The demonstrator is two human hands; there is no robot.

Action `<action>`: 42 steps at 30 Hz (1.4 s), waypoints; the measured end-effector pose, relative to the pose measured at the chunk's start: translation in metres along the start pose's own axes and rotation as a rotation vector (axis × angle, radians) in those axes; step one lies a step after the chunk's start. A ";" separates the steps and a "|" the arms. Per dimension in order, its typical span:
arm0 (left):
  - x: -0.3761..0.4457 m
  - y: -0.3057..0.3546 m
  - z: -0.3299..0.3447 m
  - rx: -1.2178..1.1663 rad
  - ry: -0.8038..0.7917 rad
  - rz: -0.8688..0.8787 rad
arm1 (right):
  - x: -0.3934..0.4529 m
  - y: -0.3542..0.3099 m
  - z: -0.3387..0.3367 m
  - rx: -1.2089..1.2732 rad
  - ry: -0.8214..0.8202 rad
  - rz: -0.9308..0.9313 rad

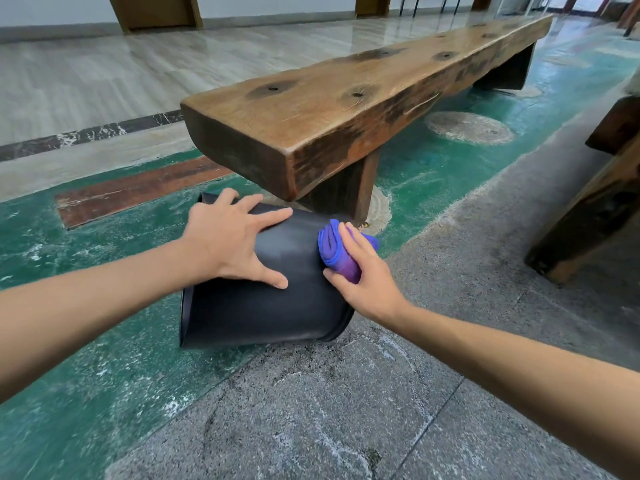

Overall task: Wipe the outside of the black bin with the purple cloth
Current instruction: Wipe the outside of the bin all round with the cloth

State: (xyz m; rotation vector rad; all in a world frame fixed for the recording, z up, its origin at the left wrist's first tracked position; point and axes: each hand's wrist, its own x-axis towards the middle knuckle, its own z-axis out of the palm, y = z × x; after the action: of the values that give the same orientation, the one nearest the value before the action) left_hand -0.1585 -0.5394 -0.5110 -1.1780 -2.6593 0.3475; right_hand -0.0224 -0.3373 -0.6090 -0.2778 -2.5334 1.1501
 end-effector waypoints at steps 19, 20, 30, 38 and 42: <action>-0.004 -0.049 0.028 -0.216 -0.068 -0.148 | -0.083 0.052 0.060 -0.015 -0.390 0.256; -0.004 -0.048 0.028 -0.220 -0.060 -0.148 | -0.087 0.053 0.061 -0.045 -0.432 0.325; -0.005 -0.050 0.029 -0.213 -0.082 -0.119 | -0.035 0.033 0.008 0.409 -0.225 0.516; -0.016 -0.057 0.033 -0.223 -0.106 -0.070 | -0.009 0.013 0.023 0.326 -0.071 0.422; -0.022 -0.061 0.038 -0.259 -0.006 0.007 | 0.003 0.014 0.019 0.388 -0.100 0.590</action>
State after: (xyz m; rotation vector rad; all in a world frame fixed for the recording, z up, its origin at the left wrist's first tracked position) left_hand -0.1974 -0.6002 -0.5316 -1.2573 -2.7685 0.0064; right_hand -0.0316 -0.3405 -0.6303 -0.9225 -2.2959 1.8736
